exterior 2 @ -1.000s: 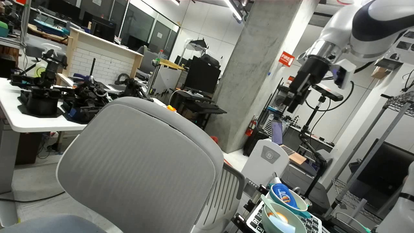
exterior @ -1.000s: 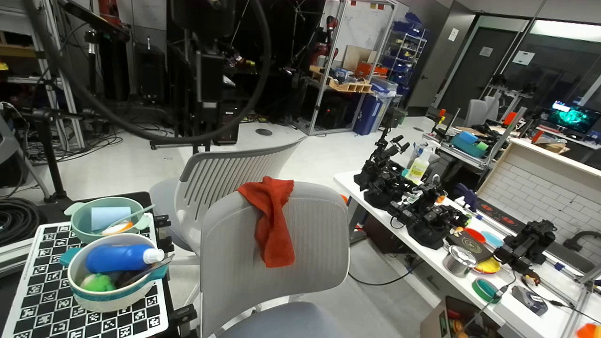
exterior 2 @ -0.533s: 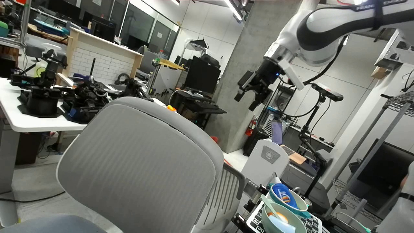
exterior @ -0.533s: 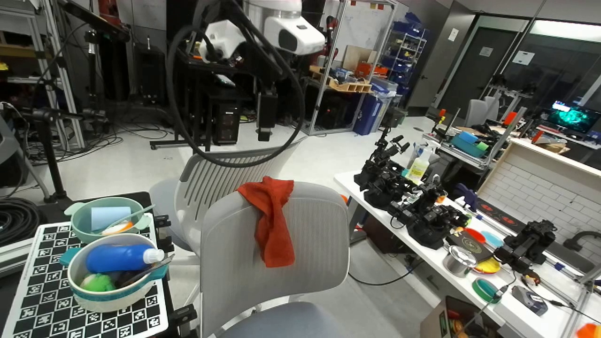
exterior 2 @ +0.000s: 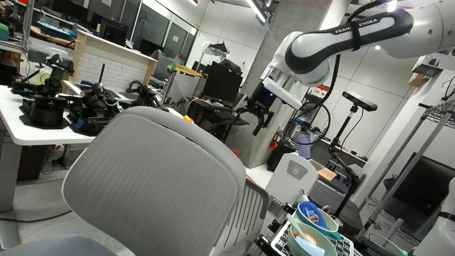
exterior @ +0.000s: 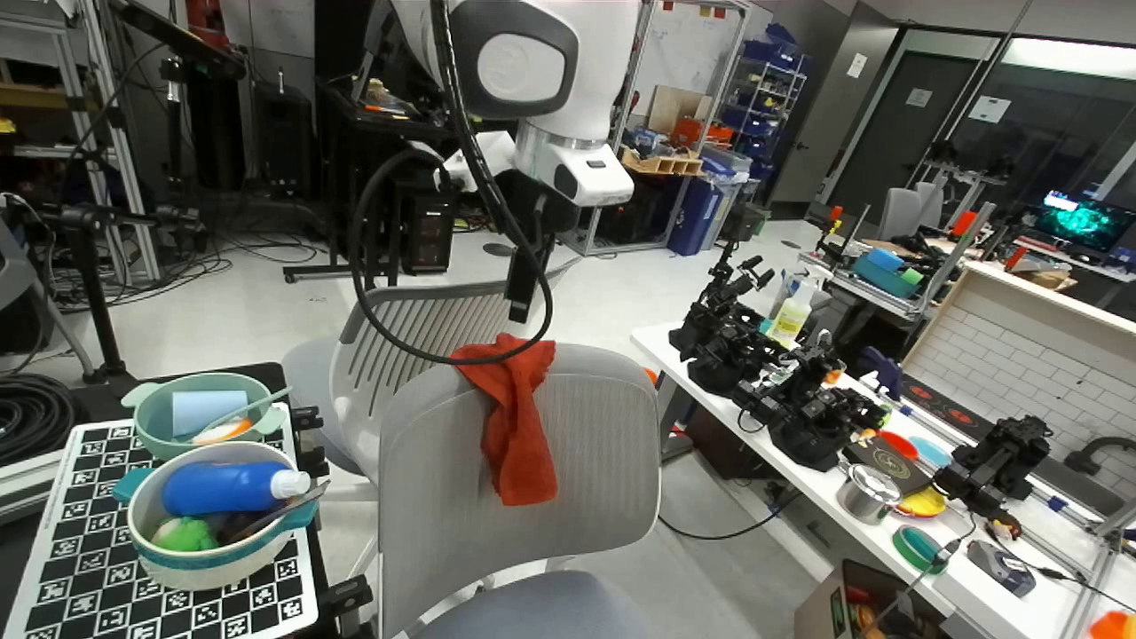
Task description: Move the towel to the chair on the left then back to the chair on the right
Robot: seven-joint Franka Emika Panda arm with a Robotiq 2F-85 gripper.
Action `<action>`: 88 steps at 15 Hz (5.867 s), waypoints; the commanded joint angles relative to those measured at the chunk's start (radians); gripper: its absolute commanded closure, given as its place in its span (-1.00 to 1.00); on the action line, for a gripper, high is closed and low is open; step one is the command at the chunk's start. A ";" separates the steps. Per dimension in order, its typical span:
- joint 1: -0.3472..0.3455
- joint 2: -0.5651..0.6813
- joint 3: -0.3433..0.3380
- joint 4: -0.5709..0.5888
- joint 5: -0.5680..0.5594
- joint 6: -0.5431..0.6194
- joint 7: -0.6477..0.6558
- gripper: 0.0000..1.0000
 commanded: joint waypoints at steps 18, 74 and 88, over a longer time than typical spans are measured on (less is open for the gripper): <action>0.092 0.367 -0.046 0.287 -0.006 -0.185 0.223 -0.45; 0.161 0.250 0.007 0.680 -0.013 -0.534 0.149 0.94; 0.215 0.253 0.012 0.659 -0.031 -0.531 0.151 0.94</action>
